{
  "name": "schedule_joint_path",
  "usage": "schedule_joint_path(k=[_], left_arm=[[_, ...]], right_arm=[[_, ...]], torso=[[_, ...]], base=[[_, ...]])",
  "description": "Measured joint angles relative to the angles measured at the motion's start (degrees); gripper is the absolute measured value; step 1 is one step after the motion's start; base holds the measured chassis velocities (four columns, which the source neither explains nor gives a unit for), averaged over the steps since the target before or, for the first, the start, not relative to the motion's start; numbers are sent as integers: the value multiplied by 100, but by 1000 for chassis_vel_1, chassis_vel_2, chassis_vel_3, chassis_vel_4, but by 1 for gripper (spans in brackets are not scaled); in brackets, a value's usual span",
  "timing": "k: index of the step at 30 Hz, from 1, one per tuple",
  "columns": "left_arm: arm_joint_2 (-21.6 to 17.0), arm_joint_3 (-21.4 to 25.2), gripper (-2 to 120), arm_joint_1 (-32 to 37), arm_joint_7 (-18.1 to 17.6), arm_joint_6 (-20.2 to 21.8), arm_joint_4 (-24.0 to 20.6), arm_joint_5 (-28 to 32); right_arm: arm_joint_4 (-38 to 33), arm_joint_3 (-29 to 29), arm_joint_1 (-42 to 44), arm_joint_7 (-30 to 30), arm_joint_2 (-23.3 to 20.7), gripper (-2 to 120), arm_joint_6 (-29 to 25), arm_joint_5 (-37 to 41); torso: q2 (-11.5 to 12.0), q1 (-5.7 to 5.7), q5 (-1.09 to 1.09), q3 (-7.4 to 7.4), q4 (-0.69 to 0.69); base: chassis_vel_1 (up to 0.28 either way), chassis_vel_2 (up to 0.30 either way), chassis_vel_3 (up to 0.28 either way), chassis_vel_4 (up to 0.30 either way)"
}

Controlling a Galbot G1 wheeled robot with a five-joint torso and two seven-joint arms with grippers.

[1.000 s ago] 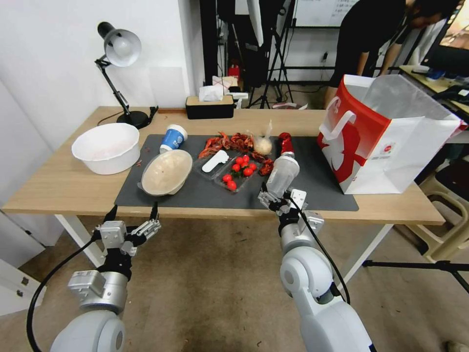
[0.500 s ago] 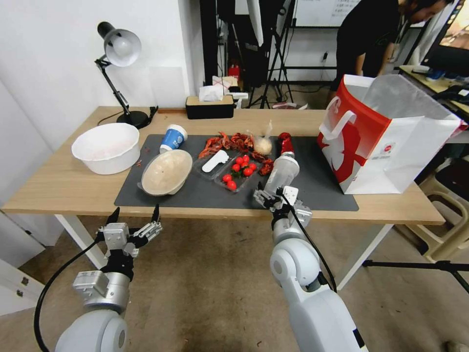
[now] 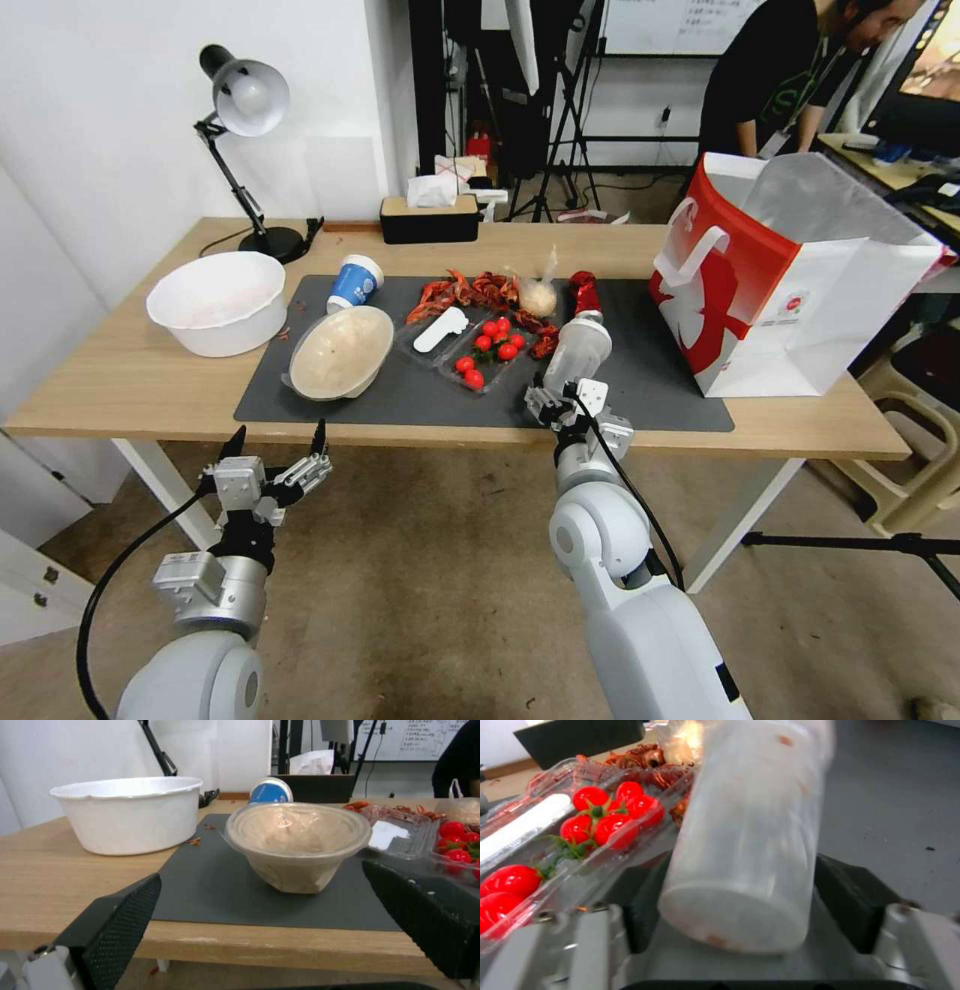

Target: Pick up the trash from the table and place it into the takeout bag.

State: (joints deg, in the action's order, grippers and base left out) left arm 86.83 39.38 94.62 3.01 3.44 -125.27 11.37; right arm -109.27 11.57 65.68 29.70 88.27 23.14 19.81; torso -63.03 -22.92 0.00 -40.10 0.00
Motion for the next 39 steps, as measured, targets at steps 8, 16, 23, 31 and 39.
schedule_joint_path(k=[8,16,23,31,39], left_arm=[[3,-30,100,-9,-2,-50,54,-31],[1,-52,100,-15,-2,-59,78,-53],[0,-61,100,-32,-2,-59,76,-71],[51,-116,100,-28,-1,-53,72,-150],[99,-138,100,19,2,-75,57,-213]], right_arm=[[-82,83,161,-20,-2,54,-29,-105],[-425,193,348,-315,-79,54,-332,-162],[-1409,603,460,-1454,-517,54,-939,215],[-1975,1543,-84,-1687,-1551,54,-990,1193],[-1465,2125,-1214,-780,-2416,54,-624,2146]], torso=[[0,0,0,0,0],[0,0,2,-1,-1],[0,0,2,-1,0],[0,0,3,-1,0],[1,0,2,-1,0]], base=[[0,0,0,0],[0,0,0,0],[0,0,0,0],[0,0,0,0],[0,0,0,0]])
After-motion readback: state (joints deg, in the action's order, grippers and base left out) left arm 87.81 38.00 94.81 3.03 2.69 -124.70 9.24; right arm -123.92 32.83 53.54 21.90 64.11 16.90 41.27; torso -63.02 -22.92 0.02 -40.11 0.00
